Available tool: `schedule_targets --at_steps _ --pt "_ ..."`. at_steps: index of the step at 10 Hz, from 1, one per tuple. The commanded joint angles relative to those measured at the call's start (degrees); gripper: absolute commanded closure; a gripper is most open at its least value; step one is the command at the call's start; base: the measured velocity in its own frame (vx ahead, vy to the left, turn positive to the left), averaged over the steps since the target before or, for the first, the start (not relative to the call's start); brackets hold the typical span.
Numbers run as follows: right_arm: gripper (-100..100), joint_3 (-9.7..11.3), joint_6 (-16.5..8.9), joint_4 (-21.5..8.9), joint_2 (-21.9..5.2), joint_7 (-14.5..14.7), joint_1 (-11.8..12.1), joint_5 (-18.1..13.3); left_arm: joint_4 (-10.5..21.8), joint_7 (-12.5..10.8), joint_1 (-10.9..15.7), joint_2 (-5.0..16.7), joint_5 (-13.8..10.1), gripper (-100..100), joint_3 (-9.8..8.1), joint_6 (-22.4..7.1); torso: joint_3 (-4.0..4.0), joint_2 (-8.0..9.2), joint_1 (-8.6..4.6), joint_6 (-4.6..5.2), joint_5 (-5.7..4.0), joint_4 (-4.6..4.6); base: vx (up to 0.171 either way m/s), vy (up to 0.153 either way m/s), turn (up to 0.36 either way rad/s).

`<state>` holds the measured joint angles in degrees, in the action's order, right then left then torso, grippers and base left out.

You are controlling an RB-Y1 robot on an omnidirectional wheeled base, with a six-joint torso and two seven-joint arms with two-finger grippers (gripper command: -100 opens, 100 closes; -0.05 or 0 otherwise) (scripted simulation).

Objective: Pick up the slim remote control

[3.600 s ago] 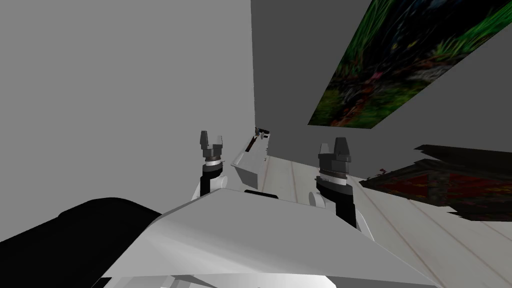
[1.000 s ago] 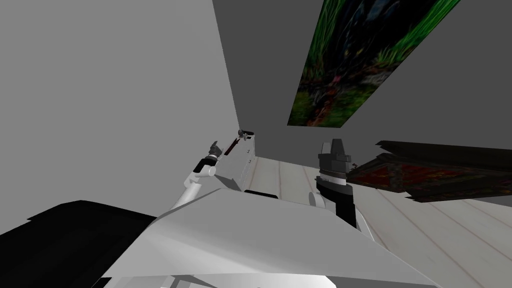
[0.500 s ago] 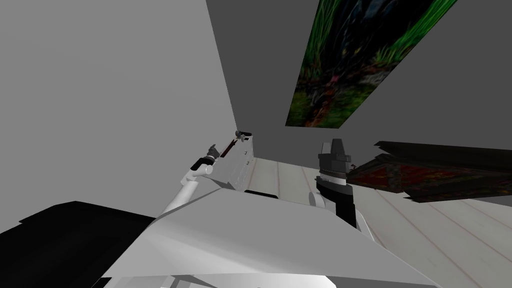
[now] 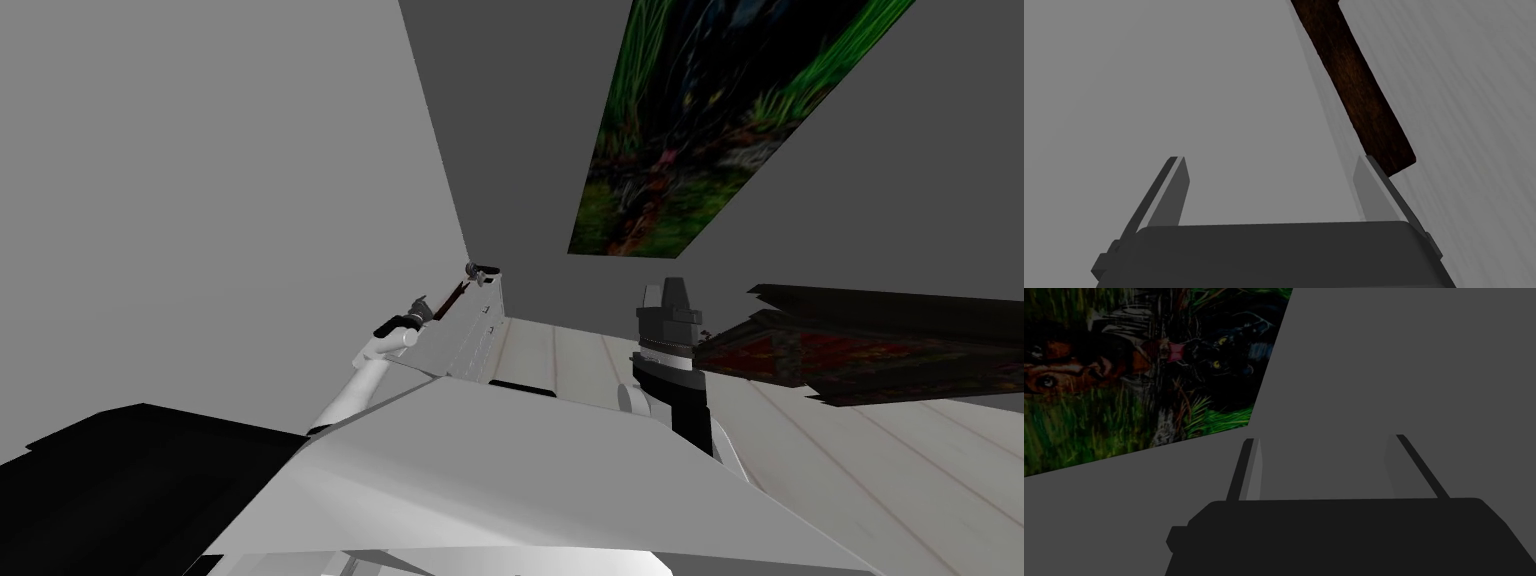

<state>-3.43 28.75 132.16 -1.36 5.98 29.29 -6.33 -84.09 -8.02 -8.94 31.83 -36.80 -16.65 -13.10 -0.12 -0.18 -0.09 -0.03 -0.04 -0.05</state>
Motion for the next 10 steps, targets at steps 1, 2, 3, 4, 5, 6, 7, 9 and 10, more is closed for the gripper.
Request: schedule_targets --at_steps 1,2,3,4,5,6,7,9,10 --pt "0 0.00 0.00 0.00 0.00 0.00 0.00 0.00 2.86 -0.62 0.88 2.18 -2.34 -100 -0.40 -2.86 0.00 0.00 0.00 0.00 0.00 0.00 0.074 -0.040 -0.040" --pt "0 0.00 0.00 0.00 0.00 0.00 0.00 0.00 4.43 -0.62 0.88 2.18 -2.34 -100 -0.40 -3.46 -0.02 -0.06 -0.03 0.01 -0.01 0.00 0.090 -0.044 -0.018" --pt "0 0.00 0.00 0.00 0.00 0.00 0.00 0.00 4.98 -0.62 0.88 2.18 -2.34 -100 -0.40 -3.46 -0.05 -0.10 -0.05 0.00 -0.01 -0.02 0.039 -0.025 0.006" --pt "0 0.00 0.00 0.00 0.00 0.00 0.00 0.00 7.66 -1.21 1.54 4.00 -4.24 -100 -1.18 -6.36 0.02 0.03 0.01 0.00 0.00 0.01 0.071 -0.033 -0.036" --pt "0 0.00 0.00 0.00 0.00 0.00 0.00 0.00 8.59 -1.21 1.54 4.00 -4.24 -100 -1.18 -7.15 0.00 -0.02 -0.01 0.00 0.00 0.01 0.077 -0.028 -0.015" --pt "0 0.00 0.00 0.00 0.00 0.00 0.00 0.00 8.90 -1.21 1.54 4.00 -4.24 -100 -1.18 -7.15 -0.02 -0.04 0.01 -0.01 0.00 0.00 0.038 -0.016 0.006" --pt "0 0.00 0.00 0.00 0.00 0.00 0.00 0.00 11.33 -1.79 2.12 5.78 -6.05 -100 -1.94 -9.86 0.03 0.05 0.04 0.00 0.01 0.01 0.074 -0.030 -0.032" --pt "0 0.00 0.00 0.00 0.00 0.00 0.00 0.00 14.67 -2.35 2.64 7.55 -7.76 -100 -2.68 -12.58 -0.03 -0.05 -0.03 -0.01 0.00 -0.01 0.094 -0.053 -0.020" --pt "0 0.00 0.00 0.00 0.00 0.00 0.01 0.00 16.72 -2.35 2.64 7.55 -7.76 -100 -2.68 -13.92 -0.07 -0.14 -0.11 0.01 -0.03 -0.02 0.097 -0.031 -0.010"
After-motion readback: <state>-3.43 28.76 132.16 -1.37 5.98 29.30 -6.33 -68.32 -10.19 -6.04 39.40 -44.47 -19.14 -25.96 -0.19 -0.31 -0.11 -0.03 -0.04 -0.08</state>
